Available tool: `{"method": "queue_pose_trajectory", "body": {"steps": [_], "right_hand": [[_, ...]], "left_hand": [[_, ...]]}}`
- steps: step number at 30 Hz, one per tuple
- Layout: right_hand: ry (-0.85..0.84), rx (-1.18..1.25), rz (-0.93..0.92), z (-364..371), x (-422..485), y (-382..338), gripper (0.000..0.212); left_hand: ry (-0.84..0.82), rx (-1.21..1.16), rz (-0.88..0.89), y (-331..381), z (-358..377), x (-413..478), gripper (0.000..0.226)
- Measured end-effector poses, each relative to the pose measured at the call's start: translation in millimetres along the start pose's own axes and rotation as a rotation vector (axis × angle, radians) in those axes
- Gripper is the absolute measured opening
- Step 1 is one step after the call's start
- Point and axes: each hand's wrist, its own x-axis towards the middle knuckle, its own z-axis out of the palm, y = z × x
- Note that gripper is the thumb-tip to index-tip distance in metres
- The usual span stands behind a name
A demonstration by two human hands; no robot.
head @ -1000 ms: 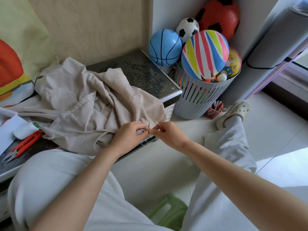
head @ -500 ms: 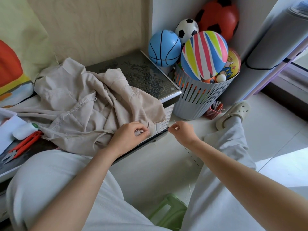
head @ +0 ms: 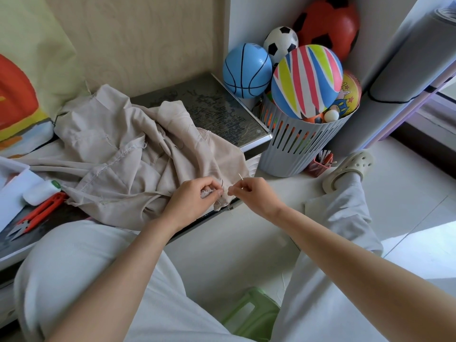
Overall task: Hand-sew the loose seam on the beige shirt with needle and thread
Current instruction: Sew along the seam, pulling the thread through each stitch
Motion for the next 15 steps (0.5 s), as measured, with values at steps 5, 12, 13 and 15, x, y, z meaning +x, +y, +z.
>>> {"method": "queue_pose_trajectory", "body": {"steps": [5,12,13,15], "right_hand": [[0.130,0.000,0.052,-8,7,8,0.021],[0.272,0.009,0.203,-14,15,23,0.022],[0.271,0.005,0.219,-15,15,26,0.023],[0.231,-0.032,0.208,-16,12,28,0.022]], "left_hand": [[-0.009,0.052,-0.038,0,1,-1,0.020],[-0.055,0.089,-0.066,1,-2,-4,0.016],[-0.055,0.082,-0.068,1,-2,-3,0.020],[-0.051,0.069,-0.059,-1,-1,-3,0.030]]}}
